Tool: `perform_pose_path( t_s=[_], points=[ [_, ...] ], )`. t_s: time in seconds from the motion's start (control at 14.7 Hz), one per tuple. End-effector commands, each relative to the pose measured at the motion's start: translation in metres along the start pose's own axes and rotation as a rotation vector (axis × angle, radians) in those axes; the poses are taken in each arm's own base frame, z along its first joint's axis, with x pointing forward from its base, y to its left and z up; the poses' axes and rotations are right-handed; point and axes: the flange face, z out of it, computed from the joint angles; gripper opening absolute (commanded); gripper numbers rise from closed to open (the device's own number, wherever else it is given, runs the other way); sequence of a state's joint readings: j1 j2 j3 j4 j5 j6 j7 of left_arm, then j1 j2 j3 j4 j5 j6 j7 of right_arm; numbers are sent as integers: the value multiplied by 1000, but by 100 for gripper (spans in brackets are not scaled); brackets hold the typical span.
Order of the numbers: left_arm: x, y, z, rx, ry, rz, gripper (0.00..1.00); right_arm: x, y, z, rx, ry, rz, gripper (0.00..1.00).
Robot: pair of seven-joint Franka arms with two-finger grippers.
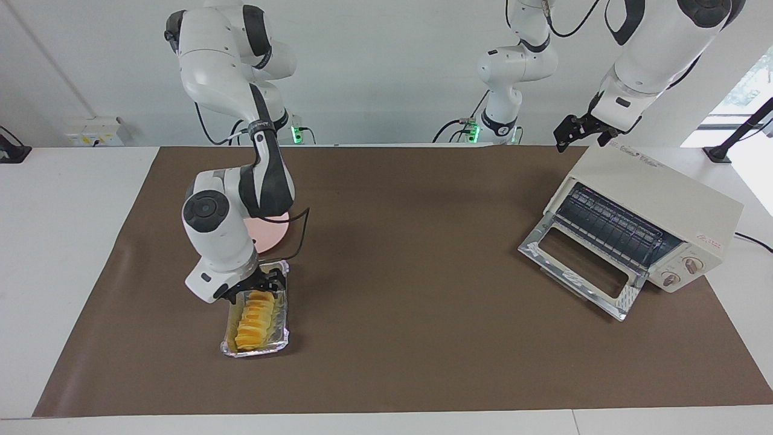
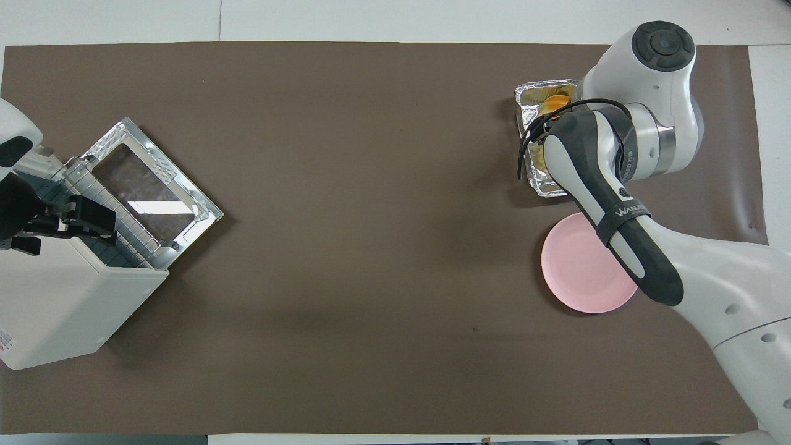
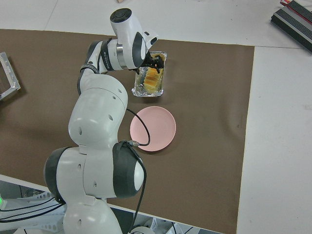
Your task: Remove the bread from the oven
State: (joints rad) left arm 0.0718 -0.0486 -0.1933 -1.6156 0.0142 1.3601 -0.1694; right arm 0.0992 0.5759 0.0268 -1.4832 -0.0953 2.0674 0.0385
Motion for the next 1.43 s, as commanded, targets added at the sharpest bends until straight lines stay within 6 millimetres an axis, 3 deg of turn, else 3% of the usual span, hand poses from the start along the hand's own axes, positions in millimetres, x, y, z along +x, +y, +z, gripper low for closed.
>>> perform_pose_path(
  t_s=[0.0,0.48,0.61,0.75,0.88,1.02,1.09,1.36],
  points=[
    [-5,-3,-3,-14,14,-5,100,0,-1,14,-21,18,10,100],
    [-5,-3,-3,-14,14,-5,100,3,0,29,4,61,67,100],
    [-5,-3,-3,-14,14,-5,100,5,-1,29,10,73,87,97],
    [-5,-3,-3,-14,14,-5,100,4,-3,29,16,72,115,88],
    [-5,-3,-3,-14,14,-4,100,5,-2,29,47,74,144,67],
    [-5,-3,-3,-14,14,-5,100,4,0,29,48,72,148,9],
    [-5,-3,-3,-14,14,-5,100,4,-1,30,48,70,146,0],
    [-5,-3,-3,-14,14,-5,100,3,4,31,45,58,129,0]
  ],
)
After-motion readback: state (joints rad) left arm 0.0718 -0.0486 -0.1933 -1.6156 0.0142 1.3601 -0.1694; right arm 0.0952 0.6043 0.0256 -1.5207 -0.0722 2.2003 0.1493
